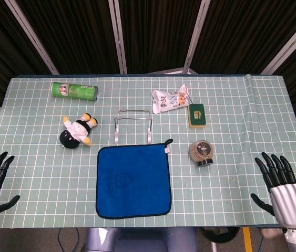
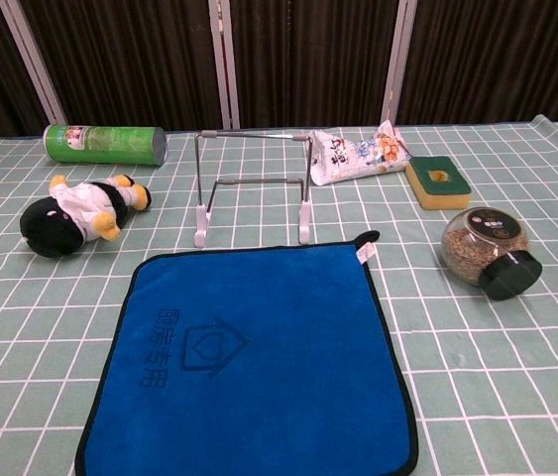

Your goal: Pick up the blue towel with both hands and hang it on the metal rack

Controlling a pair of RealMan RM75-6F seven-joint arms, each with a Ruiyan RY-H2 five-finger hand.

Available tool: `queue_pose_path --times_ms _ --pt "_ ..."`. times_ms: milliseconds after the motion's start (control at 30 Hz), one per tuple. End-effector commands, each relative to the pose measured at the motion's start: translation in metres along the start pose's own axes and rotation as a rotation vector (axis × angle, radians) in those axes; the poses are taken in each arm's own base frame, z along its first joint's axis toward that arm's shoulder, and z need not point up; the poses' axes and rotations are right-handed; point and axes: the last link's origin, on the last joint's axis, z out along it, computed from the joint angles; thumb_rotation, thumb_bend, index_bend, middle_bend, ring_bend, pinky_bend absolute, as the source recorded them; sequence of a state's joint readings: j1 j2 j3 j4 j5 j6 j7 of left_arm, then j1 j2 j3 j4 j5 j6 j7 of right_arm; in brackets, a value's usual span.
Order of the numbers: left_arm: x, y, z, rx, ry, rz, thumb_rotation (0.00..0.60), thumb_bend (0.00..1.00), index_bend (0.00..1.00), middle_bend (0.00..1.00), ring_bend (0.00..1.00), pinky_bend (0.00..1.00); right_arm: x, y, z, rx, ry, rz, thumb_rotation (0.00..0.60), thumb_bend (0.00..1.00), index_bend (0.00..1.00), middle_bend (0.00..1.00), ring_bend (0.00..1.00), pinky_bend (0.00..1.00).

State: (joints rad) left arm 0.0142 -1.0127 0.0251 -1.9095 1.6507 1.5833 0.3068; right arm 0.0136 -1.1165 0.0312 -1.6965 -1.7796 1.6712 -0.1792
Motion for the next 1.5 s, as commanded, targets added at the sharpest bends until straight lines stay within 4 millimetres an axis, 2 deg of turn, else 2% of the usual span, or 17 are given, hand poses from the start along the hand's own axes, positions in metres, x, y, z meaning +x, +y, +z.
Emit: queue_pose_path --times_ms 33,167,267,400,500,600,767,1033,1500 --pt "0.000 -0.001 0.000 0.001 -0.001 0.001 0.600 0.00 0.00 0.00 0.00 0.00 -0.002 -0.001 0.001 0.004 -0.021 0.012 0.600 0.00 0.00 0.00 0.00 0.00" --pt "0.001 0.000 0.000 0.001 -0.004 -0.003 0.600 0.00 0.00 0.00 0.00 0.00 -0.006 -0.004 0.004 0.024 -0.052 0.022 0.600 0.00 0.00 0.00 0.00 0.00" --pt "-0.001 0.001 0.003 0.003 -0.001 0.012 0.600 0.00 0.00 0.00 0.00 0.00 -0.020 -0.017 0.023 0.150 -0.090 0.021 0.600 0.00 0.00 0.00 0.00 0.00" --pt "-0.007 0.002 0.012 -0.005 -0.005 0.031 0.600 0.00 0.00 0.00 0.00 0.00 -0.049 -0.042 0.058 0.408 -0.210 0.028 0.600 0.00 0.00 0.00 0.00 0.00" --pt "-0.012 0.005 0.017 -0.007 -0.014 0.031 0.600 0.00 0.00 0.00 0.00 0.00 -0.065 -0.058 0.079 0.519 -0.261 0.027 0.600 0.00 0.00 0.00 0.00 0.00" --pt "-0.017 0.006 0.021 -0.008 -0.013 0.050 0.600 0.00 0.00 0.00 0.00 0.00 -0.083 -0.078 0.109 0.655 -0.241 -0.011 0.600 0.00 0.00 0.00 0.00 0.00" --pt "-0.023 0.006 0.022 0.012 -0.018 0.066 0.600 0.00 0.00 0.00 0.00 0.00 -0.108 -0.099 0.137 0.763 -0.236 -0.079 0.600 0.00 0.00 0.00 0.00 0.00" --pt "-0.028 -0.001 0.025 0.062 -0.031 0.091 0.600 0.00 0.00 0.00 0.00 0.00 -0.137 -0.122 0.160 0.826 -0.290 -0.162 0.600 0.00 0.00 0.00 0.00 0.00" --pt "-0.030 -0.002 0.029 0.066 -0.036 0.088 0.600 0.00 0.00 0.00 0.00 0.00 -0.161 -0.148 0.171 0.837 -0.305 -0.191 0.600 0.00 0.00 0.00 0.00 0.00"
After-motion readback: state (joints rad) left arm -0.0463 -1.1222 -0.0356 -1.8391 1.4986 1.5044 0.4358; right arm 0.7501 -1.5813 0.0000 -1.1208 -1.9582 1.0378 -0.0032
